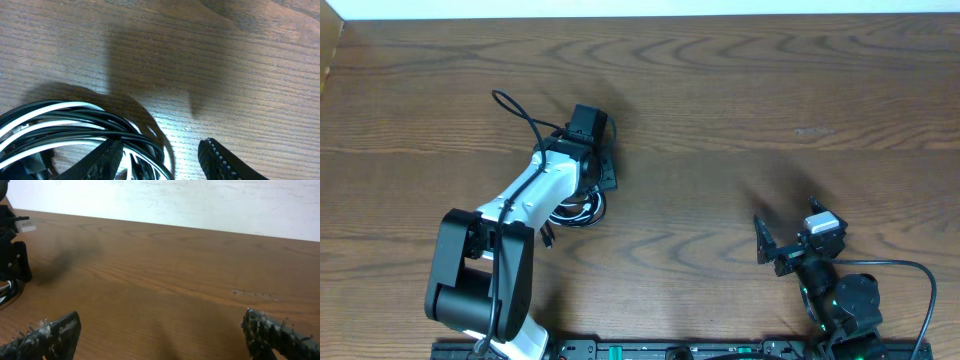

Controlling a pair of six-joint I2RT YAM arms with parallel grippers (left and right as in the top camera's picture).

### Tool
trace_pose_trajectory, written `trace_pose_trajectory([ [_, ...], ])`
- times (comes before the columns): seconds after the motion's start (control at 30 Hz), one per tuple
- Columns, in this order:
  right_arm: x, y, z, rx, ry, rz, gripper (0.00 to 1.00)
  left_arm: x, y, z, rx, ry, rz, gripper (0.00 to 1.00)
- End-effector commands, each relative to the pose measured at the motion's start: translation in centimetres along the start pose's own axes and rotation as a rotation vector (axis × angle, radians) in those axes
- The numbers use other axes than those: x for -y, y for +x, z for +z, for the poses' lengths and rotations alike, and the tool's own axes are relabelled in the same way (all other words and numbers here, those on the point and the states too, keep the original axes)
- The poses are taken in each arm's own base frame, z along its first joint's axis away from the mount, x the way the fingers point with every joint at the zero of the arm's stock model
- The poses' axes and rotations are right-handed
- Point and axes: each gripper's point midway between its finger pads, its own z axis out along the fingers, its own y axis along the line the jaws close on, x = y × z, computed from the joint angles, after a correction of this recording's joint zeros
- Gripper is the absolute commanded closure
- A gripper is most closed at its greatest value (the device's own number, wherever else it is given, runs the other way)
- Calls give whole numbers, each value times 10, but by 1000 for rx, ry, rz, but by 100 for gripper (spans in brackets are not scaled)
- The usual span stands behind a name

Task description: Untangle cables

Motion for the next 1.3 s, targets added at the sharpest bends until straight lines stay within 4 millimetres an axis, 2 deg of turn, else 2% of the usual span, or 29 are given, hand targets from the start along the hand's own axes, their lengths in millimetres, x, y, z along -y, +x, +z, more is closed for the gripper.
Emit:
trace_pose_trajectory([
  [0.0, 0, 2, 0, -5, 0, -16, 1, -4, -14, -15, 51, 15, -27, 45],
  [0.27, 0, 2, 0, -5, 0, -15, 1, -12, -34, -49, 152, 46, -67, 44],
  [0.37, 0, 2, 0, -5, 0, -15, 1, -16, -36, -55, 167, 48, -77, 43],
  [0.43, 0, 2, 0, -5, 0, -16, 1, -18, -36, -55, 163, 41, -81, 38],
  [0.53, 0, 2, 0, -5, 0, -16, 1, -21, -32, -54, 151, 30, -83, 37],
  [1.27, 0, 2, 0, -5, 0, -16, 1, -26, -19, -49, 98, 8, -83, 37],
])
